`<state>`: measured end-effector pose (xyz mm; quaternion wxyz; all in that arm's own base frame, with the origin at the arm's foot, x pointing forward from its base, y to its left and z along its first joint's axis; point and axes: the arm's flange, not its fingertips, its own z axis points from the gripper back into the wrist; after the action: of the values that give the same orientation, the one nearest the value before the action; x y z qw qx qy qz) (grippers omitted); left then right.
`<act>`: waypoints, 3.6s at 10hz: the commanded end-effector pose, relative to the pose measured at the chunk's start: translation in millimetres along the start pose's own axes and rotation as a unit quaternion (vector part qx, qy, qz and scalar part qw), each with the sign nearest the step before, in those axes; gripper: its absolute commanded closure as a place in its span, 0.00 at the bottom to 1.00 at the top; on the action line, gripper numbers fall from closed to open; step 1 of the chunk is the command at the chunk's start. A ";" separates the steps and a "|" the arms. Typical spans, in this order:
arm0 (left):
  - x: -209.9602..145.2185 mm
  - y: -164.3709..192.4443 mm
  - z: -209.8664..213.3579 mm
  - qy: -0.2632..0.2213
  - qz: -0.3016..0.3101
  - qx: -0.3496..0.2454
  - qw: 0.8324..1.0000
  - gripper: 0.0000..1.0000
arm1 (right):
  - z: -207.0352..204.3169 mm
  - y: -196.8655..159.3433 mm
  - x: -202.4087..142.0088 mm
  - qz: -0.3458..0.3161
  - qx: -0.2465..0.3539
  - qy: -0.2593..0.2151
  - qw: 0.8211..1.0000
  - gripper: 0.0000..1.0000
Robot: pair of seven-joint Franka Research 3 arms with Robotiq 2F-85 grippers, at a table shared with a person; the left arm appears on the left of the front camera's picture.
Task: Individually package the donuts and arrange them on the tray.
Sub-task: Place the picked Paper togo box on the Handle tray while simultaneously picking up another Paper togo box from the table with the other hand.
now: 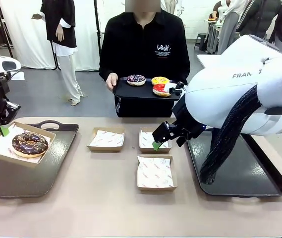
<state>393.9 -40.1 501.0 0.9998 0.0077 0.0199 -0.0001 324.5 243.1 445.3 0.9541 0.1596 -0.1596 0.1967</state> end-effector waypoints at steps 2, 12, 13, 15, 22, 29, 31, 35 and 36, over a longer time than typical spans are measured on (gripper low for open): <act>5.0 -4.7 -26.6 -0.018 0.018 0.015 1.000 0.99 | -12.9 2.8 -23.4 -0.087 -0.148 0.000 0.985 0.00; 4.1 -2.0 -54.7 -0.031 0.013 -0.001 0.999 0.99 | -23.2 -0.2 -12.3 -0.172 -0.140 0.028 0.975 0.00; 6.0 0.4 -63.6 -0.033 0.006 0.018 0.999 0.99 | -35.7 -2.2 -14.9 -0.180 -0.126 0.045 0.975 0.00; 3.4 1.5 -73.7 -0.036 -0.007 0.038 0.999 0.99 | -56.7 -5.8 -17.3 -0.205 -0.121 0.068 0.969 0.00; 2.9 9.0 -107.7 -0.031 -0.024 0.049 0.998 0.99 | -118.6 -19.7 -18.5 -0.204 -0.101 0.098 0.969 0.00; 0.6 12.8 -111.7 -0.032 -0.032 0.041 0.998 0.99 | -134.8 -30.7 -5.2 -0.156 -0.139 0.076 0.975 0.00; 1.5 10.1 -116.2 -0.028 -0.032 0.037 0.998 0.99 | -134.5 -31.4 -4.9 -0.152 -0.139 0.080 0.975 0.00; 4.3 5.3 -126.4 -0.017 -0.031 0.046 0.998 0.99 | -136.3 -32.7 -6.2 -0.147 -0.135 0.088 0.976 0.00; 4.4 5.0 -125.9 -0.015 -0.030 0.039 0.999 0.99 | -136.4 -32.4 -6.0 -0.146 -0.134 0.087 0.976 0.00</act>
<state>393.9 -34.7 378.1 0.9988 0.0412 0.0137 -0.0241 361.9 258.5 315.9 0.9960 0.0362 -0.0716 0.0386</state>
